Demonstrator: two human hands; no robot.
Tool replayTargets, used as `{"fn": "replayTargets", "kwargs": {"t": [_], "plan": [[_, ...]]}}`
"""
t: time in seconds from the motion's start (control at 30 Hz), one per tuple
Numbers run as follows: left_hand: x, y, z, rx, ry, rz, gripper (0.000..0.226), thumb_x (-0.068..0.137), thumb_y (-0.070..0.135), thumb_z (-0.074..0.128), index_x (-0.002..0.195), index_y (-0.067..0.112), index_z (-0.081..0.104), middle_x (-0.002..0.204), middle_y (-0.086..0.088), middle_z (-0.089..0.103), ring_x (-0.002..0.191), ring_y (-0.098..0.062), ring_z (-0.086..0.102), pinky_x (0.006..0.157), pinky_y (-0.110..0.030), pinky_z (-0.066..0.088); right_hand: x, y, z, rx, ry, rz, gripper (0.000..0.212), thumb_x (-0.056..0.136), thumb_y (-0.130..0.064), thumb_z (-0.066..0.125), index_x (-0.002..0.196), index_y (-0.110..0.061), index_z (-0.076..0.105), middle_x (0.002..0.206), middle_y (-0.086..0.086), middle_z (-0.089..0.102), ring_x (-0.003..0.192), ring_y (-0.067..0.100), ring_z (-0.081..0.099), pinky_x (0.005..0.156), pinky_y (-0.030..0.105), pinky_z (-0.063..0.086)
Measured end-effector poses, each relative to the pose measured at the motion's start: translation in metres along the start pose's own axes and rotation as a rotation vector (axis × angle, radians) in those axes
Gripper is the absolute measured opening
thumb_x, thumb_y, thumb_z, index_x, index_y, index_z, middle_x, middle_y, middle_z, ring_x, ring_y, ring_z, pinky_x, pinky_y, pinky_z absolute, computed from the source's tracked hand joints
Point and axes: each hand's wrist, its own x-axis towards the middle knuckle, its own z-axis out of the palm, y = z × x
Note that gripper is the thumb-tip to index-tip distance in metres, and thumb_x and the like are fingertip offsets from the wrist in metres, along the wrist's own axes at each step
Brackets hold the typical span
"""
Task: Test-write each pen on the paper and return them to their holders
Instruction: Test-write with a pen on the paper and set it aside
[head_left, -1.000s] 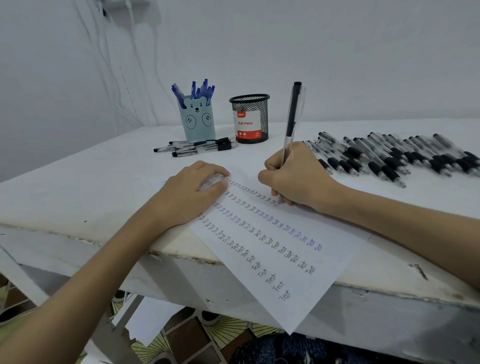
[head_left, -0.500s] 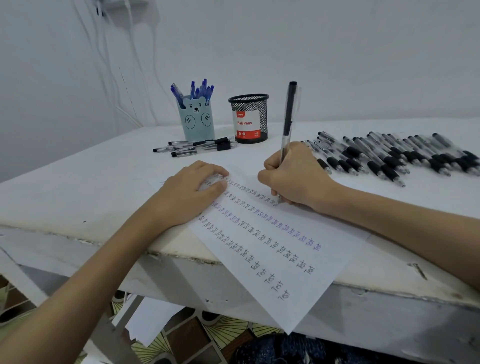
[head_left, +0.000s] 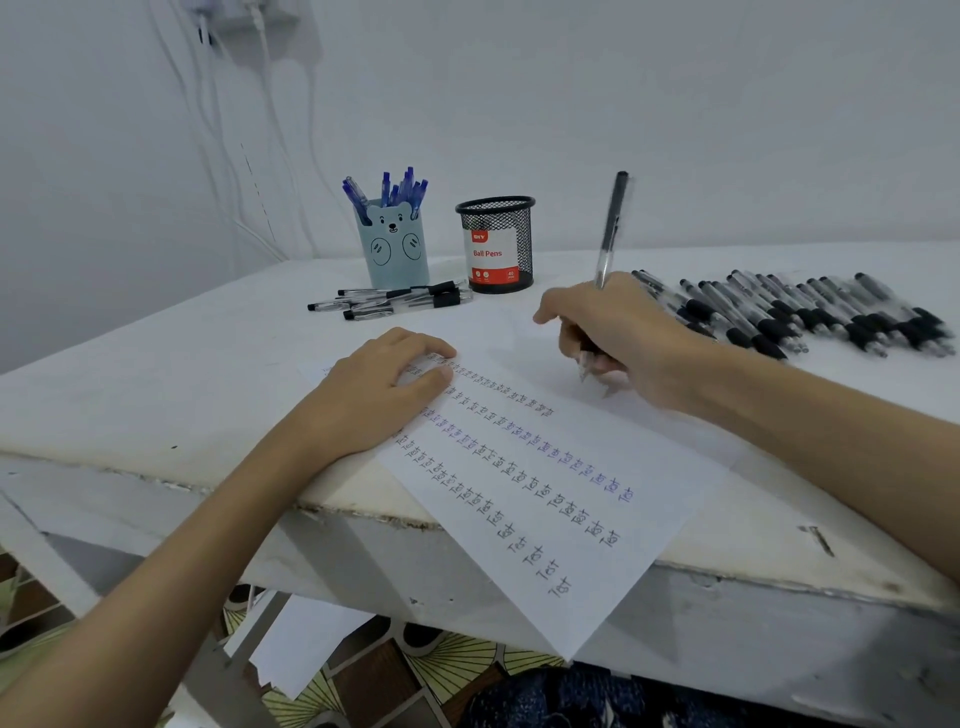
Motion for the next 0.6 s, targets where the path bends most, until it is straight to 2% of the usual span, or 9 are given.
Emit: {"fn": "replayTargets", "kwargs": {"t": [0.07,0.13,0.2,0.27,0.33,0.47,0.6], "plan": [[-0.001,0.0,0.0,-0.007,0.005,0.004,0.046,0.083,0.054,0.037,0.121,0.035,0.055,0.128,0.013,0.049,0.12,-0.006,0.042,0.107,-0.036,0.031,0.002,-0.002,-0.003,-0.009,0.003,-0.031,0.027,0.091,-0.024,0.058,0.074,-0.011,0.041,0.031,-0.003,0.038,0.027,0.009,0.026,0.034,0.014,0.021],[-0.001,0.0,0.001,-0.013,0.011,0.013,0.036,0.091,0.049,0.043,0.121,0.034,0.055,0.128,0.013,0.049,0.12,-0.006,0.042,0.106,-0.034,0.031,0.002,-0.002,-0.004,0.018,0.02,-0.044,0.025,0.098,-0.032,0.045,0.087,-0.01,0.041,0.028,-0.004,0.036,0.025,0.009,0.024,0.033,0.012,0.019],[-0.001,0.001,0.001,-0.017,0.009,0.012,0.039,0.088,0.051,0.041,0.12,0.034,0.056,0.127,0.013,0.049,0.119,-0.006,0.043,0.106,-0.034,0.031,0.003,-0.002,-0.006,0.053,0.028,-0.041,0.03,0.102,-0.036,0.033,0.089,-0.011,0.044,0.028,-0.004,0.035,0.025,0.011,0.024,0.035,0.013,0.018],[-0.001,0.002,0.0,-0.028,0.005,0.003,0.047,0.08,0.054,0.037,0.119,0.035,0.056,0.126,0.013,0.05,0.118,-0.006,0.044,0.106,-0.035,0.032,0.004,-0.001,-0.006,0.076,0.017,-0.034,0.033,0.103,-0.035,0.03,0.086,-0.011,0.045,0.029,-0.002,0.035,0.028,0.013,0.024,0.039,0.017,0.017],[-0.002,0.003,0.0,-0.04,0.014,-0.001,0.048,0.078,0.053,0.037,0.118,0.035,0.057,0.125,0.013,0.051,0.118,-0.007,0.045,0.105,-0.035,0.032,0.004,0.0,-0.007,0.1,-0.019,-0.013,0.03,0.102,-0.031,0.031,0.088,-0.009,0.046,0.031,0.0,0.036,0.031,0.015,0.024,0.042,0.02,0.017],[-0.002,0.002,0.0,-0.032,0.007,-0.007,0.049,0.078,0.054,0.037,0.118,0.035,0.056,0.126,0.012,0.051,0.119,-0.007,0.045,0.106,-0.037,0.032,0.001,0.0,-0.011,0.23,-0.156,0.114,0.026,0.098,-0.032,0.043,0.086,-0.011,0.054,0.037,0.002,0.039,0.03,0.015,0.029,0.036,0.017,0.021],[-0.002,0.002,0.0,-0.034,0.01,-0.011,0.048,0.079,0.054,0.037,0.118,0.036,0.056,0.126,0.013,0.051,0.119,-0.006,0.045,0.106,-0.037,0.033,0.0,0.001,-0.014,0.263,-0.199,0.156,0.026,0.093,-0.038,0.05,0.084,-0.015,0.059,0.04,0.001,0.035,0.032,0.014,0.025,0.045,0.025,0.018]]}}
